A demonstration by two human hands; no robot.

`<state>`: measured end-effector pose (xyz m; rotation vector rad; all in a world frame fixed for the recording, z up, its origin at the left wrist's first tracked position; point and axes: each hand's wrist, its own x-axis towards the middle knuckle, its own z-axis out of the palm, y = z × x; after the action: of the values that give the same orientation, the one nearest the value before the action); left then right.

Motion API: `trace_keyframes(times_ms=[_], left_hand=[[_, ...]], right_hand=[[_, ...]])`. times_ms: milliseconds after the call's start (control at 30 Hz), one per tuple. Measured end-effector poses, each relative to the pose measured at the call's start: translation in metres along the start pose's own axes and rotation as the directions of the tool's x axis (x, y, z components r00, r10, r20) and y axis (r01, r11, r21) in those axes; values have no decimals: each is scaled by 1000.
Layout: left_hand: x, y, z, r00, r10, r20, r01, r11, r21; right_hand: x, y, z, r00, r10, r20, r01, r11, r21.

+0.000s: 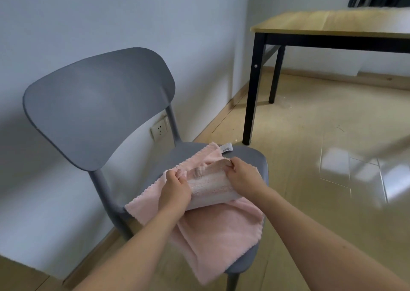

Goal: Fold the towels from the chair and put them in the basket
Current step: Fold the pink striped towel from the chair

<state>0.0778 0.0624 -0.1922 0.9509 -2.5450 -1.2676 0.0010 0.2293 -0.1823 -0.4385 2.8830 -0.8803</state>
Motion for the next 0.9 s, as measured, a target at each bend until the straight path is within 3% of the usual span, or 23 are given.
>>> trace_keyframes(times_ms=[200,333,433,600,700,767,900], left_hand=[[10,-13,21,995,40,-92,-20,976,217],[9,-15,26,986,69,-155,-28,968,249],[9,-14,27,984,30,-176,15,968,251],[20,-11,27,991,-91,-97,115,952,283],[27,-11,24,987,-159,-3,156,965,211],[26,-11,23,990,-138,-26,141,982,128],[10,-2,15,996,-51,-68,38,983,-181]], right_hand=[[8,3,23,994,95,-58,-96,995,-23],[7,5,29,986,152,-75,-154,988,-19],[10,3,30,979,176,-107,-187,978,-98],[13,0,30,972,218,-82,-224,973,-64],[10,2,25,975,221,-9,-221,975,-21],[7,1,19,966,256,-32,-256,967,14],[-2,-7,8,958,278,65,-281,877,390]])
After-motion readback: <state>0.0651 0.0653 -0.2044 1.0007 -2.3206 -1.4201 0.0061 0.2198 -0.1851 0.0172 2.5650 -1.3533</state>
